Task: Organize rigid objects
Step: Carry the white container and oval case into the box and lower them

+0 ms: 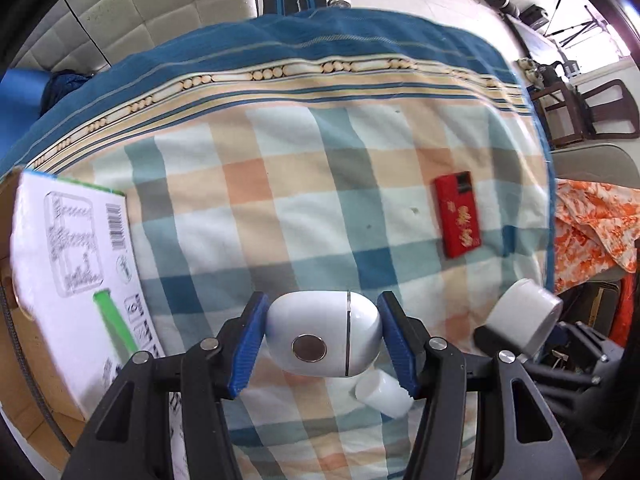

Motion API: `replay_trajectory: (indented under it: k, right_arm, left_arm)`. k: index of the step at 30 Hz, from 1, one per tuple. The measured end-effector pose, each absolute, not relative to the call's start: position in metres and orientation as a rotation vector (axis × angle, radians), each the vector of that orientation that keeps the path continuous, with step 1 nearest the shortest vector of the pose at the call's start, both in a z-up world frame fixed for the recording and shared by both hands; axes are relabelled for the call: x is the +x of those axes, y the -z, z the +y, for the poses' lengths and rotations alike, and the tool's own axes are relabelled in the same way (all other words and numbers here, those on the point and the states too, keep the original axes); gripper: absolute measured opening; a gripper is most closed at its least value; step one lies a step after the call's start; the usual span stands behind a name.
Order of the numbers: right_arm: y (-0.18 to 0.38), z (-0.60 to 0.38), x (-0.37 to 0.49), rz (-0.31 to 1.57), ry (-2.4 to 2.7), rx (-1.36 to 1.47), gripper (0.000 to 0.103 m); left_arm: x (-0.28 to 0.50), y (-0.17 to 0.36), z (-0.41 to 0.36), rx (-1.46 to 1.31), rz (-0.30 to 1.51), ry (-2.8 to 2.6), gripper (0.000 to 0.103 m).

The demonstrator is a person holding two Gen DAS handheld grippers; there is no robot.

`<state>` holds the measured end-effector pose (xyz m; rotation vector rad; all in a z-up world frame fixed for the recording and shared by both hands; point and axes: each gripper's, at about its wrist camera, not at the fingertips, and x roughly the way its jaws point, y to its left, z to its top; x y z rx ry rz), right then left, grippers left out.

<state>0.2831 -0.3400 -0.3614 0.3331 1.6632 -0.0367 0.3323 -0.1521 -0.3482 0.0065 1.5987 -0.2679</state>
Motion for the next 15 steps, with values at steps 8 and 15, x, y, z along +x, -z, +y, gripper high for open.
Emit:
replay_trajectory:
  k: [8,15]
  right_arm:
    - [0.286,-0.288,0.273,1.555,-0.045,0.31,0.07]
    - [0.23,-0.214,0.269,1.482,-0.12,0.248,0.07]
  left_arm:
    - [0.316,0.27,-0.113,-0.071,1.476,0.325,0.054]
    - [0.303,0.219,-0.044,-0.054,1.37,0.266,0.054]
